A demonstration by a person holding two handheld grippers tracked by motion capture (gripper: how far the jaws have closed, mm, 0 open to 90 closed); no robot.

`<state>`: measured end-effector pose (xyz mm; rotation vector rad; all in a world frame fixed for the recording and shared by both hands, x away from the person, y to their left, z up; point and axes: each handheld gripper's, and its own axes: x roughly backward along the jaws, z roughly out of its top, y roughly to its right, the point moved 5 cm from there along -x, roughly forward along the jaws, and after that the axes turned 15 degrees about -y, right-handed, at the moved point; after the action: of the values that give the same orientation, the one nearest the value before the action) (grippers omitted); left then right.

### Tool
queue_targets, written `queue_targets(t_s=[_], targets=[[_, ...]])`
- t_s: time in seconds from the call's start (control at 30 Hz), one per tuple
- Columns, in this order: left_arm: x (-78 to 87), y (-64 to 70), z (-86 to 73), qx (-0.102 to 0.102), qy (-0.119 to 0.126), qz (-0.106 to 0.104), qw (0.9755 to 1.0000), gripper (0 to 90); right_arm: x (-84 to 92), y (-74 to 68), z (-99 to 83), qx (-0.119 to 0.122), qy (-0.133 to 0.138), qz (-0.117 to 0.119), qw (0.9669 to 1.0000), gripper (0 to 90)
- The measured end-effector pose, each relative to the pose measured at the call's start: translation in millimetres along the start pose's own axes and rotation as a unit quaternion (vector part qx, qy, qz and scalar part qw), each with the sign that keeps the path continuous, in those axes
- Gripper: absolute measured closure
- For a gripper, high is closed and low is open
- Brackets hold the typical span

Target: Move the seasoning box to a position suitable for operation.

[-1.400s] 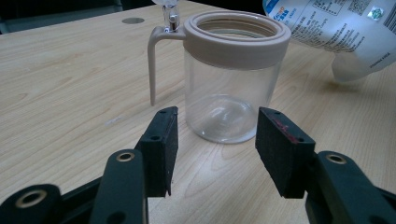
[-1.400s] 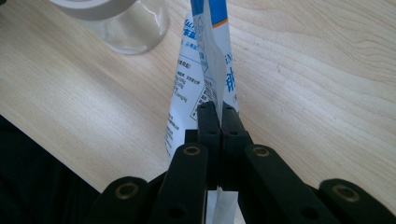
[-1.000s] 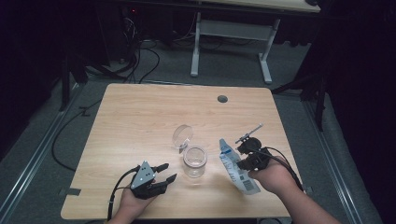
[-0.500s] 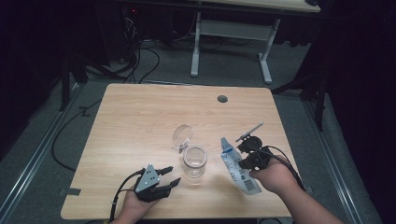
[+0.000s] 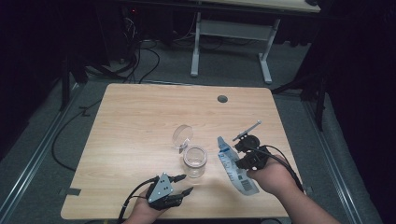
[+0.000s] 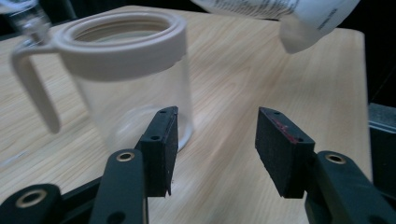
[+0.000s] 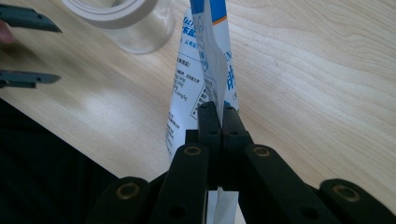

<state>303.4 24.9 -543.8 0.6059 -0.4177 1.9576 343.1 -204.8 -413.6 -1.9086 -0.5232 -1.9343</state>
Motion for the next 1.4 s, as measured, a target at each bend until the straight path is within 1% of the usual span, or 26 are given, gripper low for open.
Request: queue_targets(t_s=[0.03,0.1,0.23,0.37,0.43,0.6,0.63,0.67,0.73,0.77,0.87,0.9,1.0,1.03,1.1,1.13,1.3,1.37,1.4], targets=[[-1.2,1.8,1.7,-0.001,0.001,-0.005,1.0000,49.7,0.8,-1.1,0.2,0.000,-0.001,-0.001,1.0000,90.0],[-3.3,4.9,4.0,-0.008,-0.003,-0.013,0.9999,49.7,2.1,-3.2,1.3,0.001,-0.003,-0.001,1.0000,90.0],[-8.4,9.7,6.7,-0.017,-0.006,-0.021,0.9996,49.4,4.5,-8.7,3.0,0.001,-0.007,0.002,1.0000,90.0],[-12.7,14.3,8.7,-0.020,-0.005,-0.030,0.9993,47.5,6.8,-13.9,5.0,0.001,-0.006,0.004,1.0000,90.0],[-14.3,16.9,9.8,-0.018,-0.002,-0.036,0.9992,46.5,7.2,-16.8,6.2,0.005,-0.006,0.003,1.0000,90.0],[-15.2,22.0,13.6,-0.014,0.010,-0.045,0.9989,45.0,8.5,-24.0,8.9,0.016,-0.010,0.002,0.9998,90.0],[-15.5,22.7,14.1,-0.016,0.011,-0.045,0.9988,44.9,9.0,-25.8,9.7,0.013,-0.010,0.005,0.9999,90.0],[-16.0,23.2,14.5,-0.017,0.010,-0.045,0.9988,44.9,9.9,-26.4,10.5,0.018,-0.009,0.004,0.9998,90.0],[-16.7,23.5,15.7,-0.020,0.007,-0.043,0.9988,45.5,11.8,-28.7,12.2,0.020,-0.007,0.006,0.9998,90.0],[-17.0,23.6,16.5,-0.019,0.008,-0.044,0.9988,45.7,12.9,-29.1,13.2,0.025,-0.006,0.005,0.9997,90.0],[-19.3,24.7,18.6,-0.018,0.009,-0.046,0.9987,45.6,16.0,-31.6,15.9,0.024,-0.005,0.007,0.9997,90.0],[-20.4,25.4,19.1,-0.018,0.010,-0.047,0.9987,45.3,16.6,-31.8,17.4,0.030,-0.001,0.007,0.9995,90.0],[-23.9,26.8,19.4,-0.021,0.009,-0.044,0.9988,44.6,18.8,-34.1,20.0,0.032,-0.001,0.006,0.9995,90.0],[-24.4,26.5,19.9,-0.019,0.011,-0.043,0.9989,44.4,19.4,-34.9,20.8,0.032,-0.001,0.006,0.9995,90.0],[-24.9,25.9,21.1,-0.009,0.015,-0.046,0.9988,44.3,19.2,-37.0,22.5,0.031,-0.001,0.010,0.9995,90.0],[-25.4,26.3,21.5,-0.008,0.014,-0.048,0.9987,43.9,18.8,-37.8,23.4,0.034,-0.002,0.009,0.9994,90.0],[-28.9,33.0,23.6,-0.014,0.015,-0.053,0.9984,42.9,16.5,-44.0,26.8,0.037,-0.005,0.012,0.9992,90.0],[-29.5,34.4,24.4,-0.015,0.017,-0.054,0.9983,42.9,15.7,-45.6,28.5,0.042,-0.003,0.013,0.9990,90.0],[-29.6,34.7,24.7,-0.015,0.018,-0.054,0.9983,42.9,15.6,-47.0,28.7,0.039,-0.005,0.014,0.9991,90.0]])
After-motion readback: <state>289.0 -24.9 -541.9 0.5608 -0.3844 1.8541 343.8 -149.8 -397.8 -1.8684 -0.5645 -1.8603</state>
